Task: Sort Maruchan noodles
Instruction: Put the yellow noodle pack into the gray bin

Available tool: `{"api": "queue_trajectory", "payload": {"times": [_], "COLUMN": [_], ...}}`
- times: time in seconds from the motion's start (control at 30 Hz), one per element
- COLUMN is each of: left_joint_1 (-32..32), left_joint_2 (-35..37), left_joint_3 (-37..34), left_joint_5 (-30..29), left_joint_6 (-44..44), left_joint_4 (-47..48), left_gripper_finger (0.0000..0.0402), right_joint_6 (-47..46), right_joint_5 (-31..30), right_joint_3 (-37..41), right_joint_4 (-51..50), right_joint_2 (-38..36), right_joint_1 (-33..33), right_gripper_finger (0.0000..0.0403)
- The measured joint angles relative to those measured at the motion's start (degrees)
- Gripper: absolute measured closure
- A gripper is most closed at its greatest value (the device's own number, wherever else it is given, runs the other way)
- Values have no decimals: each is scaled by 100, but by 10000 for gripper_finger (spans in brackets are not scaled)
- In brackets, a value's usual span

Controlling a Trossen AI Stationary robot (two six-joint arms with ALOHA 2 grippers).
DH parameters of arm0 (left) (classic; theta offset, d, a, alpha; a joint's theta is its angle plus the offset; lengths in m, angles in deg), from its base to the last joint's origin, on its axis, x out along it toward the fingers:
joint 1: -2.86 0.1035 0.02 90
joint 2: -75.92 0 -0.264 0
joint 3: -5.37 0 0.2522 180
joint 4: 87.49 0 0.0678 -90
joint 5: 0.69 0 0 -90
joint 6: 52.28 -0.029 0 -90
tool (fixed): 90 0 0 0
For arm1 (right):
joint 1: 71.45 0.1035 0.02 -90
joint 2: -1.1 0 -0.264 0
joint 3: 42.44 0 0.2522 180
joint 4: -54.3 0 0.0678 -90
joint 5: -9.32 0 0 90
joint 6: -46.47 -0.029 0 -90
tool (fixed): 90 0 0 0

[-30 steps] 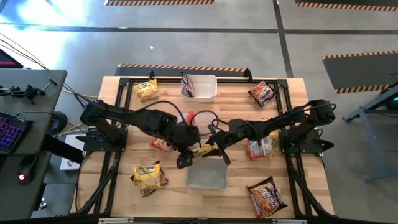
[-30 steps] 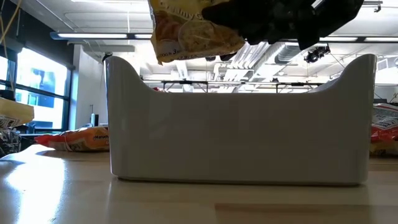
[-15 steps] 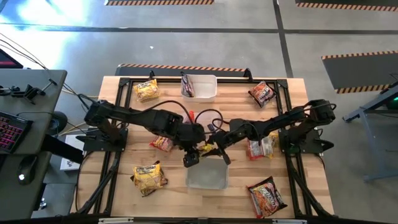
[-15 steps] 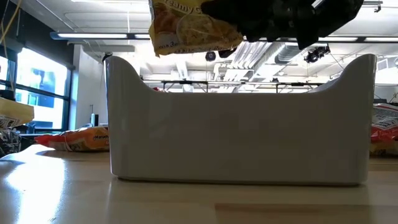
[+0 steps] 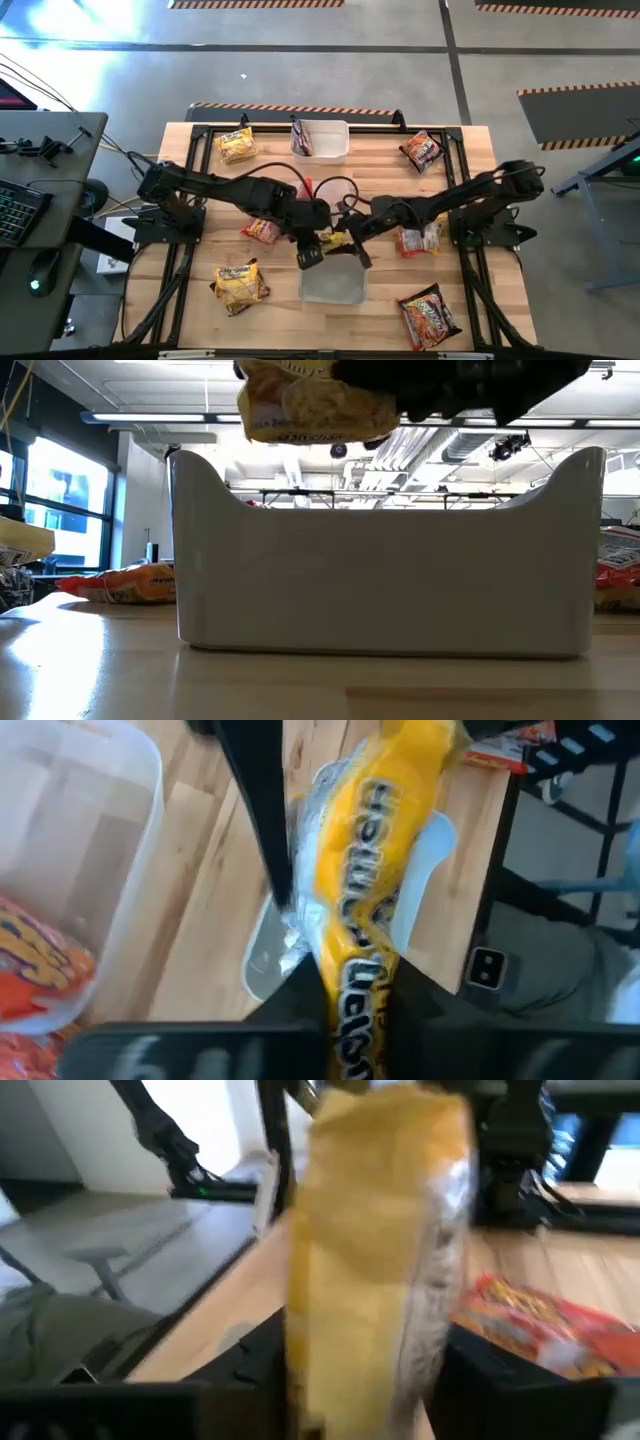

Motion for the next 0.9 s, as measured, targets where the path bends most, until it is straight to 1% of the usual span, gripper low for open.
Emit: {"api": "queue_trajectory", "payload": {"times": [0.1, 0.17, 0.23, 0.3, 0.4, 0.53, 0.67, 0.7, 0.77, 0.83, 0.9], "left_joint_1": [-83, -179, -294, -409, -588, -785, -864, -864, -852, -812, -802], "left_joint_2": [0, 0, 0, 2, 2, 2, 2, 2, -62, -202, -398], "left_joint_3": [0, 0, -24, -94, -242, -360, -429, -438, -425, -424, -439], "left_joint_5": [1, -42, -167, -271, -365, -442, -822, -892, -938, -894, -732], "left_joint_6": [420, 728, 1071, 1489, 2160, 2961, 3615, 3741, 3949, 4073, 4127], "left_joint_4": [3, 5, -17, 3, -17, -99, -154, -113, -115, -165, -120], "left_gripper_finger": [394, 394, 395, 395, 396, 396, 396, 396, 396, 396, 396], "right_joint_6": [134, 145, 112, -51, -630, -1359, -1707, -1761, -1871, -2002, -2116], "right_joint_5": [-197, -529, -1043, -1560, -2119, -2288, -2552, -2561, -2592, -2592, -2601], "right_joint_3": [0, 0, -7, -7, 25, 206, 291, 291, 291, 291, 291], "right_joint_4": [-814, -1403, -2137, -3022, -3995, -4267, -4259, -4250, -4199, -4121, -4085], "right_joint_2": [-451, -855, -1254, -1602, -1846, -1733, -1331, -1196, -928, -665, -465], "right_joint_1": [90, 214, 381, 579, 944, 1472, 1911, 1988, 2126, 2222, 2294], "right_gripper_finger": [215, 207, 206, 213, 243, 310, 378, 390, 397, 390, 386]}}
